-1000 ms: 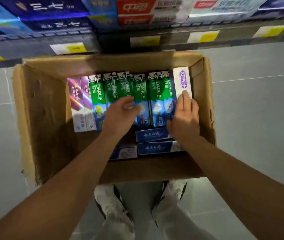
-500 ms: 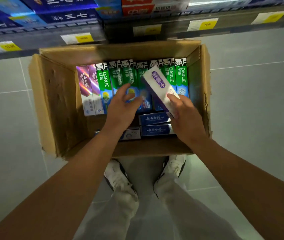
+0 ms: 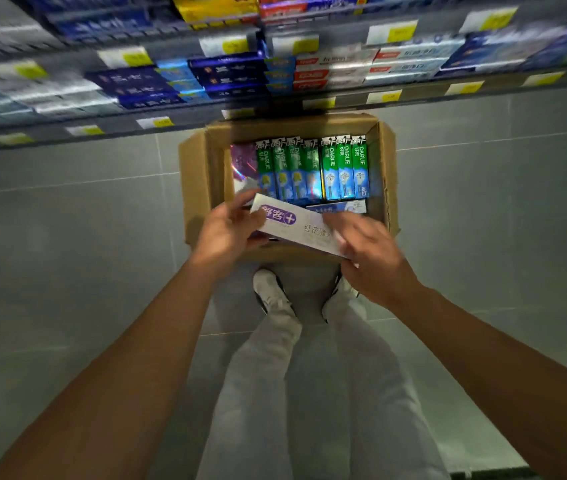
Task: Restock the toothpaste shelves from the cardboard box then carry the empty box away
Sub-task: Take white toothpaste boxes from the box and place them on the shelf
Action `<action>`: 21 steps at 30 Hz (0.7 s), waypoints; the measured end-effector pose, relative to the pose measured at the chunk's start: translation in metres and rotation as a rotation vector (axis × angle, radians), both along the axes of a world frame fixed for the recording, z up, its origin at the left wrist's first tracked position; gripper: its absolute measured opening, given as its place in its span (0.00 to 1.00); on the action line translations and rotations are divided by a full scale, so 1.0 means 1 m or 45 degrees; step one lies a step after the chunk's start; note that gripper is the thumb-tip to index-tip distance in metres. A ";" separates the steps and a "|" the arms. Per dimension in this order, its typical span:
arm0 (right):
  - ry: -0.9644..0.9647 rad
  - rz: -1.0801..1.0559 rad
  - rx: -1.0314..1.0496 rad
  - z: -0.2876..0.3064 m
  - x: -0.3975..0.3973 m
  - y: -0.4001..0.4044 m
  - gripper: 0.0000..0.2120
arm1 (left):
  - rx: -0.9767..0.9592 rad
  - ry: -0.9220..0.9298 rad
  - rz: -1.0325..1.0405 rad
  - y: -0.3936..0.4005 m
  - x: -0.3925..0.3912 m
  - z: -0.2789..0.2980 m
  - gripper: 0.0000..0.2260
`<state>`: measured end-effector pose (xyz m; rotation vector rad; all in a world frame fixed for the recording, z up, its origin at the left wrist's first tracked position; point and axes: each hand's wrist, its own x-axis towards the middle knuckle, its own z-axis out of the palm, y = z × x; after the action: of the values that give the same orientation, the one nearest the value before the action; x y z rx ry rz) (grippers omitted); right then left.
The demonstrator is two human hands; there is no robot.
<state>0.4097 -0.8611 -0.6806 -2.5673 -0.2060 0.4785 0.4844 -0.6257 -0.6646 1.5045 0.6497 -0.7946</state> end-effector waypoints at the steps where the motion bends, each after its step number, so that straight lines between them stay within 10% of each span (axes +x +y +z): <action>1: 0.057 -0.102 0.051 0.019 0.000 0.002 0.30 | -0.009 -0.022 0.053 0.004 -0.005 0.021 0.16; 9: 0.466 -1.088 0.816 0.175 -0.012 0.020 0.30 | -0.081 -0.194 0.253 0.016 -0.036 0.175 0.13; 21: 0.135 -1.038 1.333 0.354 -0.029 -0.046 0.20 | -0.186 -0.593 0.190 -0.047 -0.070 0.341 0.18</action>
<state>0.3811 -0.9074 -0.3267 -1.4060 0.4957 0.1116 0.4142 -0.6725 -0.3239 1.4211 0.3406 -0.3488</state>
